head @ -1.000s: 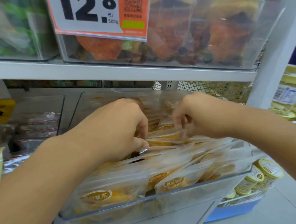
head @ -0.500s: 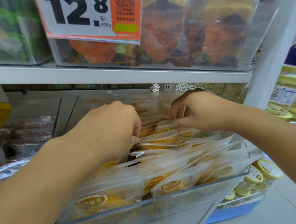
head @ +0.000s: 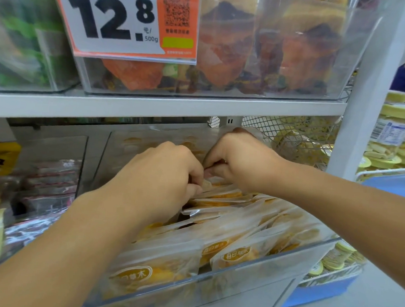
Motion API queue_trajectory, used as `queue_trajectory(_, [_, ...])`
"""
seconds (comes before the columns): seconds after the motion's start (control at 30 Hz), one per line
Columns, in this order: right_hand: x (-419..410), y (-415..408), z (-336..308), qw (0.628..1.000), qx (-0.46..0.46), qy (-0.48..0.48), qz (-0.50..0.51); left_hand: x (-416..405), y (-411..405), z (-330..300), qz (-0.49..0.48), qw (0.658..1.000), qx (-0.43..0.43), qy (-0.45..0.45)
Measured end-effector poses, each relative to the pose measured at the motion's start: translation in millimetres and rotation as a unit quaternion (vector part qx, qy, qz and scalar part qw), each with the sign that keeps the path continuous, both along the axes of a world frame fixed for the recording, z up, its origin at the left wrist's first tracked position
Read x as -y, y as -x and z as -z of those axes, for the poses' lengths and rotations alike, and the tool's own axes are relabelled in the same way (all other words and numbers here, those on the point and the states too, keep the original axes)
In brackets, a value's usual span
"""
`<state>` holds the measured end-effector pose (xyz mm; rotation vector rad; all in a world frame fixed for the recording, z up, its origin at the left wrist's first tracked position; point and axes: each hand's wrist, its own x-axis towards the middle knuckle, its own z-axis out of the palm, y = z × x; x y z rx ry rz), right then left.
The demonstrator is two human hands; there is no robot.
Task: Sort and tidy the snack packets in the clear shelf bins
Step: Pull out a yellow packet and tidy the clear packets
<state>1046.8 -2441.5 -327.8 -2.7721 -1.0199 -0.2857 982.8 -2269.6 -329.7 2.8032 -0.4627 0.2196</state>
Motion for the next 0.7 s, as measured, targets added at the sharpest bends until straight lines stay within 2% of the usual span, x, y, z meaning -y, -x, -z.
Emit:
queue_trajectory(0.17, [7, 3, -7, 0.995, -0.089, -0.022, 0.034, 1, 0, 1, -0.009, 1.0, -0.02, 0.003])
queue_trajectory(0.27, [12, 23, -29, 0.992, -0.112, -0.041, 0.034, -4, 0, -1, -0.001, 0.999, -0.037, 0.016])
queue_trajectory(0.43, [-1, 77, -36, 0.997, -0.006, 0.051, 0.065, -34, 24, -12, 0.035, 0.999, -0.033, 0.021])
queue_trajectory(0.57, [-66, 113, -47, 0.999, -0.007, -0.032, -0.024, -83, 60, -23, 0.042, 0.999, 0.005, 0.007])
queue_trajectory(0.7, [-138, 135, -49, 0.992, -0.036, -0.034, -0.112, -163, 111, -22, -0.058, 0.995, 0.066, 0.039])
